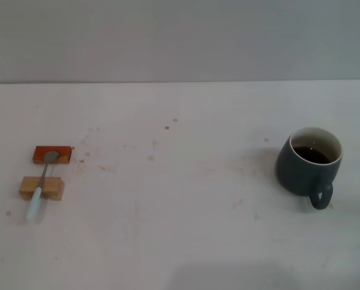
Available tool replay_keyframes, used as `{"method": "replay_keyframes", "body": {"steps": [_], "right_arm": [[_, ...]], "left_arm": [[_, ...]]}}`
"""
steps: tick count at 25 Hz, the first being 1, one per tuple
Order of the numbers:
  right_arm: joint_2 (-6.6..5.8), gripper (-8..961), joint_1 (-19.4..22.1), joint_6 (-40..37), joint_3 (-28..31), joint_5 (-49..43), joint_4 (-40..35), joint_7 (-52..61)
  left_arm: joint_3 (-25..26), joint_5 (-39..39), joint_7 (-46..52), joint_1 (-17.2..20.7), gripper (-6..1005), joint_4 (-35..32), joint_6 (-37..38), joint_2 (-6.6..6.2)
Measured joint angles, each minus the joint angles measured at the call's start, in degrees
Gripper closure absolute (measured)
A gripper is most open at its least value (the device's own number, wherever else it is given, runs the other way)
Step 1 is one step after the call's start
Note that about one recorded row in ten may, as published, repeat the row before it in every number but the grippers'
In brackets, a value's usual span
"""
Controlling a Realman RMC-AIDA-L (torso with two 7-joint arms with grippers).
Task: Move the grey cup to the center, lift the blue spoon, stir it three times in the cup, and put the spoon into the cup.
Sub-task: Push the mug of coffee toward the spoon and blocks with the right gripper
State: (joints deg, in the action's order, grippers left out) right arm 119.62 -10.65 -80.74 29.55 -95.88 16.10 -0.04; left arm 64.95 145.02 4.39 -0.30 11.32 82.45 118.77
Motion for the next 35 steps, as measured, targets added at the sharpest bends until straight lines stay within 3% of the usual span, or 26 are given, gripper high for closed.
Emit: {"method": "replay_keyframes", "body": {"steps": [12, 21, 27, 35], "right_arm": [[-0.29, 954, -2.8, 7.6, 1.5, 0.7, -1.0, 0.0], [-0.26, 954, -9.1, 16.6, 5.0, 1.1, -4.8, 0.0], [-0.37, 954, -15.1, 27.0, 9.4, 1.1, -7.5, 0.0], [-0.34, 954, -17.6, 28.5, 8.7, 0.4, -6.8, -0.1]], "left_arm": [[0.0, 0.0, 0.0, 0.0, 172, -0.1, 0.0, -0.04], [-0.1, 0.0, 0.0, 0.0, 172, 0.1, 0.0, -0.04], [-0.1, -0.1, 0.0, 0.0, 172, 0.3, 0.1, -0.09], [-0.1, -0.3, 0.0, -0.2, 172, 0.4, 0.2, -0.13]]}}
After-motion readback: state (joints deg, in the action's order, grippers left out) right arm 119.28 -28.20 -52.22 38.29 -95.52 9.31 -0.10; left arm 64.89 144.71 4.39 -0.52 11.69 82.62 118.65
